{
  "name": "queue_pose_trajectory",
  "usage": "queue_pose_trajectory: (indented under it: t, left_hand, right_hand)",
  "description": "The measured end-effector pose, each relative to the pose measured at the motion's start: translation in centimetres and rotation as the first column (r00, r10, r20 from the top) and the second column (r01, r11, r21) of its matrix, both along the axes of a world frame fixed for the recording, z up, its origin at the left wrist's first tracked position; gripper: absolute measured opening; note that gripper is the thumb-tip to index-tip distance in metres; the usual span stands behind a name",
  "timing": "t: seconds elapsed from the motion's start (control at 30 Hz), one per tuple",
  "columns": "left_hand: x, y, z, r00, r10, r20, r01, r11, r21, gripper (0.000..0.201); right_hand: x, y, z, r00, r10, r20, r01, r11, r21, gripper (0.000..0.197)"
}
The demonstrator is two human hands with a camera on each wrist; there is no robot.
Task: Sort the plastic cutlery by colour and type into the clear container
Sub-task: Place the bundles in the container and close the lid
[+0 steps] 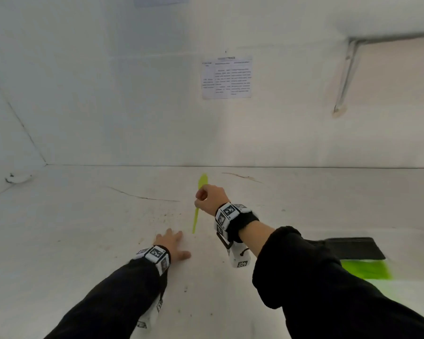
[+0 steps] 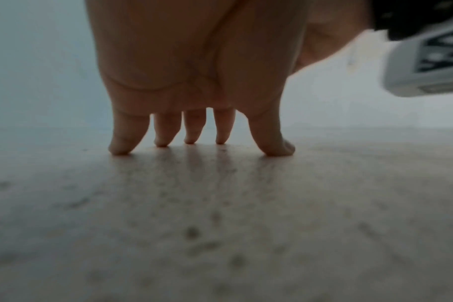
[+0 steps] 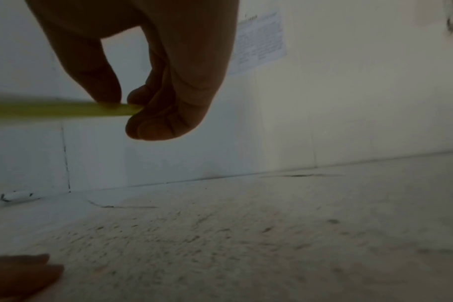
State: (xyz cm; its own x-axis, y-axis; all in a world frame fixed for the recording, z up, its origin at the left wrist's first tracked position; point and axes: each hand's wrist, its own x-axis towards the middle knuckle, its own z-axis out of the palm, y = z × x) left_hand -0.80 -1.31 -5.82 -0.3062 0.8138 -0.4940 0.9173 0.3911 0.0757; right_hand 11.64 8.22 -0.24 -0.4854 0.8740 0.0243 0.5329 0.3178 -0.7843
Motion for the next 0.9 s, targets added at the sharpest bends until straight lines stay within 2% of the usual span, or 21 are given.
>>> queue_pose_trajectory:
  t: [0.03,0.1,0.2,0.33,0.4,0.47,0.57,0.63,0.7,0.9]
  left_hand:
    - [0.4,0.0,0.2,1.0,0.0,-0.018,0.0,1.0,0.002,0.077]
    - [1.5,-0.1,0.4,0.998,-0.015,-0.068,0.016,1.0,0.01,0.069]
    - [3.7,0.3,0.4,0.995,-0.013,-0.103,0.014,1.0,0.006,0.059]
    - [9.7,1.1,0.7,1.0,-0.03,-0.001,0.03,0.994,0.105,0.059]
    - [13.8,1.4,0.8,0.982,-0.102,0.161,0.06,0.967,0.246,0.063]
    - [18.0,1.4,1.0,0.904,-0.225,0.365,0.091,0.932,0.35,0.069]
    - [23.1,1.0,1.3,0.783,-0.314,0.537,0.125,0.925,0.359,0.088]
    - [25.2,0.9,1.2,0.752,-0.307,0.583,0.11,0.931,0.347,0.105]
    - [26.0,1.1,0.9,0.758,-0.293,0.583,0.08,0.928,0.363,0.114]
    - [26.0,1.2,1.0,0.804,-0.308,0.509,0.095,0.911,0.4,0.116]
  right_hand:
    - [1.3,-0.3,0.1,1.0,-0.005,-0.026,0.005,1.0,-0.007,0.007]
    - [3.8,-0.9,0.3,0.997,-0.034,-0.067,0.03,0.998,-0.063,0.018]
    - [7.9,-1.7,0.9,0.991,-0.1,-0.087,0.087,0.987,-0.138,0.014]
    - [13.3,-2.2,1.7,0.983,-0.18,-0.04,0.175,0.979,-0.102,0.04]
    - [16.0,-2.2,2.1,0.968,-0.247,-0.049,0.242,0.966,-0.096,0.041]
    - [18.3,-2.4,2.3,0.951,-0.305,-0.057,0.299,0.949,-0.097,0.038]
    - [21.5,-2.9,2.7,0.934,-0.355,-0.049,0.349,0.932,-0.102,0.034]
    - [23.8,-3.1,3.0,0.925,-0.379,-0.032,0.374,0.921,-0.104,0.034]
    - [26.1,-3.1,3.4,0.919,-0.395,-0.002,0.393,0.914,-0.1,0.036]
    - [33.7,-3.1,4.3,0.882,-0.469,0.043,0.471,0.877,-0.09,0.035]
